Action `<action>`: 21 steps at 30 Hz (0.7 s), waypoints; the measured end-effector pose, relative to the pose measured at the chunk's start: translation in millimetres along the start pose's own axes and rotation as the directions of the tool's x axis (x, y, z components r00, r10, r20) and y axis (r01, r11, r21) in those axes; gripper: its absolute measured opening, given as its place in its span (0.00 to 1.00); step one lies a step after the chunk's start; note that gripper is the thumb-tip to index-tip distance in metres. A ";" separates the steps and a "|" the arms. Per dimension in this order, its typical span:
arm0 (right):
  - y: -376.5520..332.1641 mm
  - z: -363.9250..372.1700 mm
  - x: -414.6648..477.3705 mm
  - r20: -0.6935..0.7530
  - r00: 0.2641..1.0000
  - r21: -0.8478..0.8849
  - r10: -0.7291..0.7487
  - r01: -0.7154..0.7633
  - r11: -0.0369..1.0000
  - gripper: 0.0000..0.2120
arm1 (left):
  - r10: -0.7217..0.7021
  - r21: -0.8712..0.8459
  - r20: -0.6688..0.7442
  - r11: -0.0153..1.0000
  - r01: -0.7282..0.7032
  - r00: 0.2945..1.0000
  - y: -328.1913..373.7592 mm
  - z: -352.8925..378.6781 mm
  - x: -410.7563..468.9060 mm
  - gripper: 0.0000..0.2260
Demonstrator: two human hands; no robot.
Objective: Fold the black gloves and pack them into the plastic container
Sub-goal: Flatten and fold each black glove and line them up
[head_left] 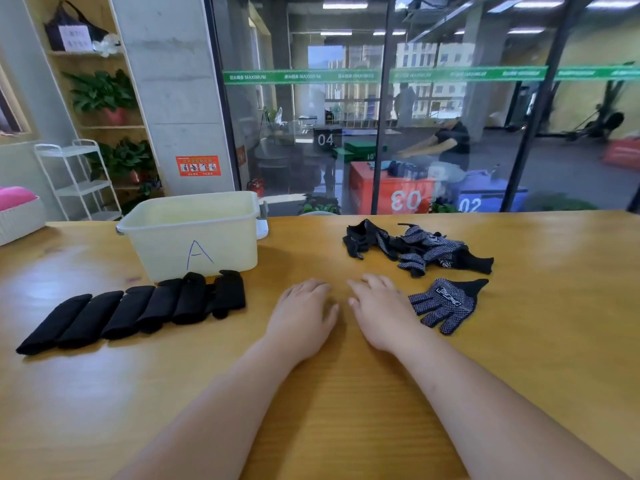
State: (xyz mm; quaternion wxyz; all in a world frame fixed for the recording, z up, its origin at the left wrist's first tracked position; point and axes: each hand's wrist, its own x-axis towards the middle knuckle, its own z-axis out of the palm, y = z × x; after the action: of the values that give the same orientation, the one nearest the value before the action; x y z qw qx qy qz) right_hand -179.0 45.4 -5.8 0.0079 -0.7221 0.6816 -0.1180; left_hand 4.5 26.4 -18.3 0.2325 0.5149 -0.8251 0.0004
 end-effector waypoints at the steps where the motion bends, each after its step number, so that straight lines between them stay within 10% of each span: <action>1: 12.2 -1.4 -3.1 -0.010 1.000 -0.007 0.023 -0.023 1.000 0.25 | 0.019 0.000 0.015 1.000 -0.019 1.000 8.4 4.7 3.6 0.24; 12: 80.6 -6.2 -34.0 -0.081 0.920 -0.026 0.383 -0.387 0.922 0.26 | 0.164 -0.047 0.089 0.986 -0.161 0.982 75.4 35.2 36.5 0.23; 21: 70.5 -8.1 -6.9 -0.221 0.954 0.302 0.205 -0.132 0.944 0.20 | 0.280 -0.104 0.029 0.956 -0.276 0.959 64.8 42.4 33.1 0.21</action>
State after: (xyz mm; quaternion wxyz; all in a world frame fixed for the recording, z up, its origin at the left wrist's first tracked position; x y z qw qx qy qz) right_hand -250.0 48.4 -11.2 0.0359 -0.6314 0.7128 -0.3033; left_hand -78.8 18.5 -27.9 0.2373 0.3815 -0.8932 -0.0187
